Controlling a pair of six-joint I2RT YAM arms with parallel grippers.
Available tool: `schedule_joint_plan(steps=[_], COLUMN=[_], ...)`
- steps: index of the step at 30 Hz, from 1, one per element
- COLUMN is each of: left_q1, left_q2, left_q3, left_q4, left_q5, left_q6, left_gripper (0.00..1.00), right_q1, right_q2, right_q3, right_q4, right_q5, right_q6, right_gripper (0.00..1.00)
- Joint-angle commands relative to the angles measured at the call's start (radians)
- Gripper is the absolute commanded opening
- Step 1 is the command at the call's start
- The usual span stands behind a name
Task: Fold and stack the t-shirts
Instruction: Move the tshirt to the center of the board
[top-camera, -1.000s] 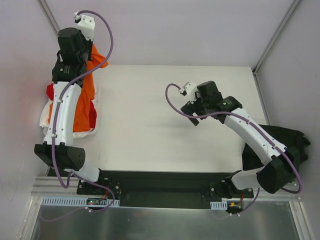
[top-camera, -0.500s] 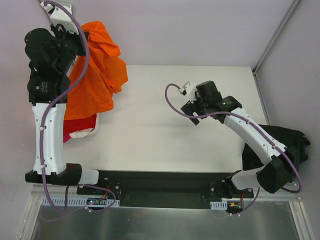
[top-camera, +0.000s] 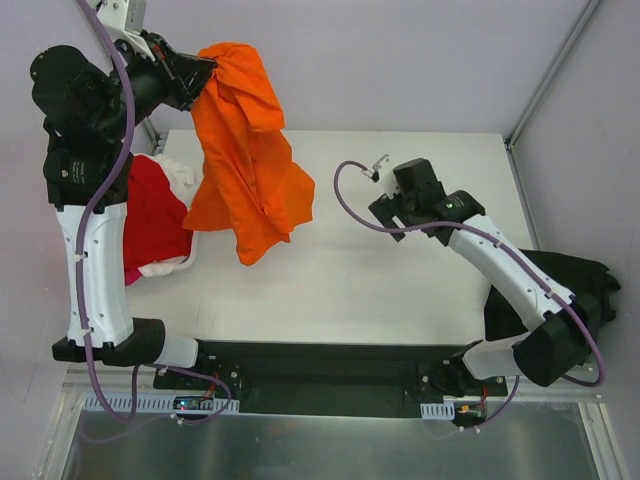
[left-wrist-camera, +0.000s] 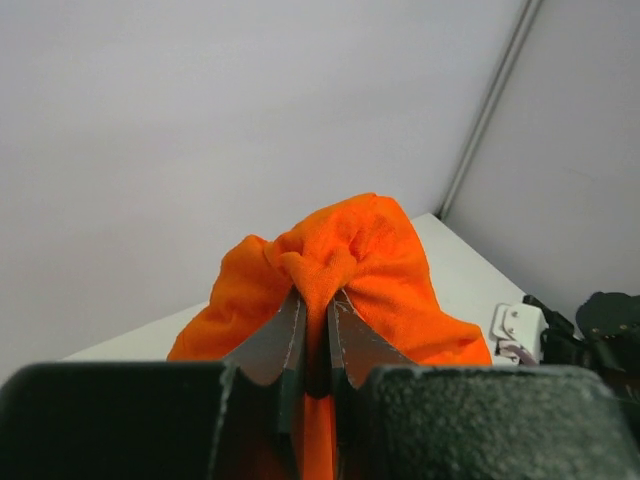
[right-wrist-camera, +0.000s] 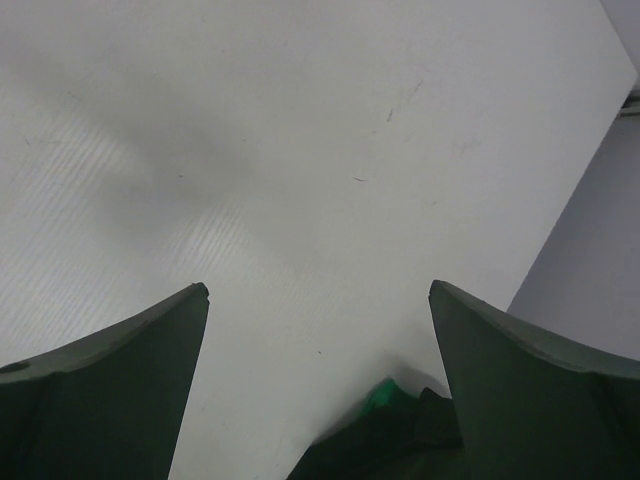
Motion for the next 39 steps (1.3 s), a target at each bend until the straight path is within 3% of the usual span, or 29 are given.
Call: schedule_joint_plan(steps=[1,12,23,39], left_q1=[-0.016,-0.147,-0.352,-0.512], left_q2=[0.026,0.036,0.061,0.104], left_q3=[0.018,-0.143,-0.25,-0.39], left_q4=[0.06,0.061,0.055,0.037], left_q5=[0.101,0.057,-0.078,-0.313], left_q6=[-0.083,0.003,0.11,0.261], left_gripper=[0.0,0.0,0.0,0.0], right_q1=[-0.013,-0.065,-0.076,-0.079], right_q2=[-0.029,-0.016,0.009,0.009], right_q3=[0.048,0.092,0.103,0.108], right_q4=[0.048,0.078,0.044,0.047], right_q5=[0.134,0.286,0.257,0.271], right_q6=[0.033,0.03,0.044,0.055], right_gripper=[0.96,0.96,0.96,0.96])
